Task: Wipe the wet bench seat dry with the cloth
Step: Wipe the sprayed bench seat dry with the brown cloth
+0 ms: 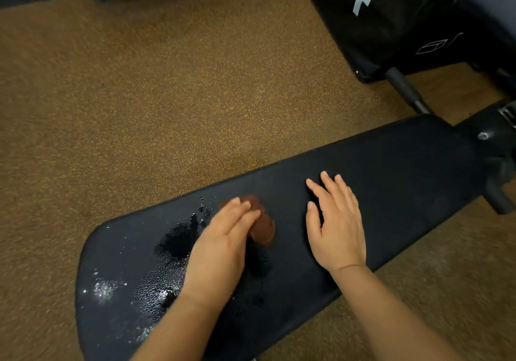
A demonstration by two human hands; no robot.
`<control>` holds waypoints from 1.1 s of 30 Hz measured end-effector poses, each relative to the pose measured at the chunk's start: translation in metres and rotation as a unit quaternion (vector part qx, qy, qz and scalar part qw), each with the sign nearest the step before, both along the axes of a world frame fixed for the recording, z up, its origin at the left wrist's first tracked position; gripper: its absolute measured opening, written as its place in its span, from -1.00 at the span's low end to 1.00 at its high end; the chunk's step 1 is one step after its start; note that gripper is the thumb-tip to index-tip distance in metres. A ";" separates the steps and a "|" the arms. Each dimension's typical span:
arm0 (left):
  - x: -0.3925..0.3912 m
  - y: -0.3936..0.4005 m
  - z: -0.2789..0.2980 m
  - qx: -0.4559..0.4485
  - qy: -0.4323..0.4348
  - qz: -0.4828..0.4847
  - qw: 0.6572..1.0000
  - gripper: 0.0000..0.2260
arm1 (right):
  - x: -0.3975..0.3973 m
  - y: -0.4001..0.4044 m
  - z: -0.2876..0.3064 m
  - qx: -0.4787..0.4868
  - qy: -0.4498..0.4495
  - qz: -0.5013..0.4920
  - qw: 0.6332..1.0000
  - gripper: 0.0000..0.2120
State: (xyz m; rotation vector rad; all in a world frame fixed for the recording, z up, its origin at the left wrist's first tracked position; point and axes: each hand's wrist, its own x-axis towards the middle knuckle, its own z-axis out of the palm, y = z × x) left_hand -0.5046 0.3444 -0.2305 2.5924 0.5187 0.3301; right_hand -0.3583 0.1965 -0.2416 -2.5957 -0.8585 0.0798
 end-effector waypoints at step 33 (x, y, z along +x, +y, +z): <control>-0.018 0.006 -0.001 -0.064 -0.034 0.142 0.987 -0.67 | 0.000 0.001 -0.002 0.027 -0.009 -0.009 1.000 -0.58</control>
